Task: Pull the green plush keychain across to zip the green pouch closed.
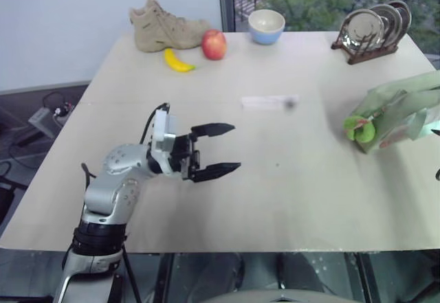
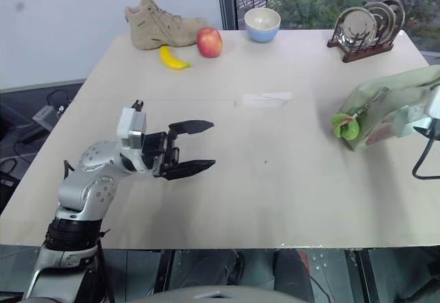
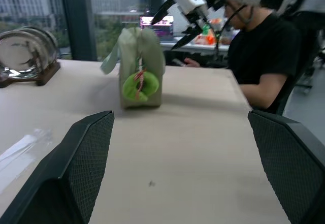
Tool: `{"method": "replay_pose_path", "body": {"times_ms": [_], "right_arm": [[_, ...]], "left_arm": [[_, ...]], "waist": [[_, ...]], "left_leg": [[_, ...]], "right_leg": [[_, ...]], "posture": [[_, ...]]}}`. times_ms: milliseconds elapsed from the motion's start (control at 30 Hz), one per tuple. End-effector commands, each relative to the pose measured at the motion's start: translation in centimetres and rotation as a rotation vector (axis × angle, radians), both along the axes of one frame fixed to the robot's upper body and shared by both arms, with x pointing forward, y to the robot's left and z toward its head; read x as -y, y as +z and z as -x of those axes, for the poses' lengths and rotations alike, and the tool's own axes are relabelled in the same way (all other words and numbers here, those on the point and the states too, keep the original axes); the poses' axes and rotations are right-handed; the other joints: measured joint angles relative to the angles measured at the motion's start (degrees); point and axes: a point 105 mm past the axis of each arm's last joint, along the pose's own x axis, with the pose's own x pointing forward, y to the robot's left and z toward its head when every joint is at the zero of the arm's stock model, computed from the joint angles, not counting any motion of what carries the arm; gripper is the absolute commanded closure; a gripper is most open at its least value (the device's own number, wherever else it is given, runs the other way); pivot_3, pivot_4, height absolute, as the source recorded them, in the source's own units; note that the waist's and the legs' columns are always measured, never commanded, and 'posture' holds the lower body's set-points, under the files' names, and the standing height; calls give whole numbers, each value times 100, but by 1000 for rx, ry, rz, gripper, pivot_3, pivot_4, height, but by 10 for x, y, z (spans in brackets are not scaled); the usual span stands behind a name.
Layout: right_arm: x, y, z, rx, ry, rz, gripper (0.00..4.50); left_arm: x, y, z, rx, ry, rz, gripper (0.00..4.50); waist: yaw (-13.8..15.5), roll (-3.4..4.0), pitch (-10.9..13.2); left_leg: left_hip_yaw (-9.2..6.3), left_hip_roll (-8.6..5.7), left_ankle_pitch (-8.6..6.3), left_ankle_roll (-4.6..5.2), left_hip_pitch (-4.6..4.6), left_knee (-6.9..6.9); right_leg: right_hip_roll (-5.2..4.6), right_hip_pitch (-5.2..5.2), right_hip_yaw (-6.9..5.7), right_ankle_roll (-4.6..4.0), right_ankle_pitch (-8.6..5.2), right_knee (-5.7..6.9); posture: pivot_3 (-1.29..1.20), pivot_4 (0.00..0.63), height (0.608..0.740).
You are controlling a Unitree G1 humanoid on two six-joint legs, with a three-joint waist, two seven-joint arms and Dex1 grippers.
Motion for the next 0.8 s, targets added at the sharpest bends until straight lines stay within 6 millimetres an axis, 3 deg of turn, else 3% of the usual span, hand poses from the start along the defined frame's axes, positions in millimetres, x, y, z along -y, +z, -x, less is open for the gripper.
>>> {"method": "replay_pose_path", "body": {"times_ms": [33, 633, 800], "right_arm": [[0, 15, -4, 32, 8, 23, 0], [3, 23, -37, 13, 15, 206, 0], [6, 13, -37, -84, 18, 215, 1664]], "left_arm": [[2, 8, 7, 30, -13, 21, 66], [5, 1, 2, 37, 35, 33, 66], [4, -1, 3, 41, 44, 29, 0]], "waist": [[-1, 4, 3], [0, 17, 9], [1, 17, 9]], "left_leg": [[1, 0, 0, 0, -1, -4], [16, 5, 0, -1, 0, -15], [17, 5, 0, -1, -1, -16]], "right_leg": [[0, -3, 1, 0, 0, -2], [7, -18, 17, 0, 0, 2], [8, -19, 17, 0, 0, 1]], "posture": [[0, 150, 740], [0, 150, 740], [0, 150, 740]]}}
